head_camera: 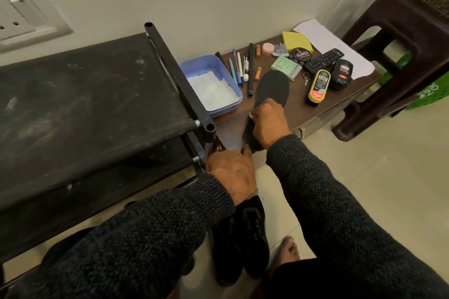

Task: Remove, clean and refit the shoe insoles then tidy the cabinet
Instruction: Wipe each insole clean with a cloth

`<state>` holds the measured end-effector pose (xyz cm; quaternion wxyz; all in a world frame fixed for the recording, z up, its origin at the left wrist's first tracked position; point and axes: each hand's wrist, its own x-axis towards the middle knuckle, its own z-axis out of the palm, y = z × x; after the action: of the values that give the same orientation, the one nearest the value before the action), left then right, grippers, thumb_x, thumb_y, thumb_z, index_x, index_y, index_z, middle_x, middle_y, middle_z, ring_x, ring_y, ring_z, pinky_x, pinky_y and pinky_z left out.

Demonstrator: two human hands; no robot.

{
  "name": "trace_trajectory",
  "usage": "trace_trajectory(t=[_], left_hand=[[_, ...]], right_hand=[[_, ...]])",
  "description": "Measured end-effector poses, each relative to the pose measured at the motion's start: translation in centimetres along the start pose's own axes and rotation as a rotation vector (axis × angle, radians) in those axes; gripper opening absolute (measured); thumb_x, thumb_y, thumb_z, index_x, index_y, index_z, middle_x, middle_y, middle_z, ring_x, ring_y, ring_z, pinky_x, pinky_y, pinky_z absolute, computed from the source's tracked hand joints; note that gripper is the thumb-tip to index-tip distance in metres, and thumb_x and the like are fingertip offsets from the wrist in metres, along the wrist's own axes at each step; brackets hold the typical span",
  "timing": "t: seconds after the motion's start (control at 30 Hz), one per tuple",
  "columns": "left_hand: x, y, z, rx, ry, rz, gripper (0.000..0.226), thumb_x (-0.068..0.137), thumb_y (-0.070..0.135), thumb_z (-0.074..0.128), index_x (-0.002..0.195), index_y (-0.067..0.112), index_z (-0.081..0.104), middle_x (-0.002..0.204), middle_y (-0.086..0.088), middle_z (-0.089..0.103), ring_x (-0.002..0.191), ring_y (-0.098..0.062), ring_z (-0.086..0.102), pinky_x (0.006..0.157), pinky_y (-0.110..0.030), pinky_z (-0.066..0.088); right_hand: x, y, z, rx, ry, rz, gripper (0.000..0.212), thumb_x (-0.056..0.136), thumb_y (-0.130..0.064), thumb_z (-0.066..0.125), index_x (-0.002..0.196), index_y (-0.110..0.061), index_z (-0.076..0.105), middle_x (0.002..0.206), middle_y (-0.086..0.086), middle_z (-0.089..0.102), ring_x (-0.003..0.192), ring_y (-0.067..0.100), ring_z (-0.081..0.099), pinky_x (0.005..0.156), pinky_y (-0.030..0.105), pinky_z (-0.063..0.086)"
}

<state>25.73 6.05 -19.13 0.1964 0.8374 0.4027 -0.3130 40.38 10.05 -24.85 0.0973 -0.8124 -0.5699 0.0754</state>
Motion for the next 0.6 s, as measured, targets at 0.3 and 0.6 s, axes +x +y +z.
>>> trace_trajectory(t=[0.3,0.6], left_hand=[[1.0,1.1,0.9,0.018,0.038,0.031,0.056,0.103,0.030,0.056,0.150,0.008,0.035,0.135,-0.013,0.058,0.119,-0.026,0.059,0.092,-0.038,0.050],[-0.8,1.1,0.4,0.118,0.087,-0.026,0.077,0.092,0.055,0.063,0.149,0.013,0.032,0.126,-0.006,0.060,0.111,-0.027,0.062,0.091,-0.045,0.053]], right_hand=[[-1.8,0.0,0.1,0.094,0.027,-0.094,0.011,0.086,-0.006,0.071,0.094,-0.007,0.079,0.099,0.013,0.066,0.090,0.029,0.064,0.077,0.034,0.054],[-4.4,0.1,-4.2,0.474,-0.284,0.037,0.019,0.095,-0.011,0.066,0.107,-0.018,0.079,0.112,0.001,0.073,0.100,0.013,0.064,0.080,0.023,0.050]])
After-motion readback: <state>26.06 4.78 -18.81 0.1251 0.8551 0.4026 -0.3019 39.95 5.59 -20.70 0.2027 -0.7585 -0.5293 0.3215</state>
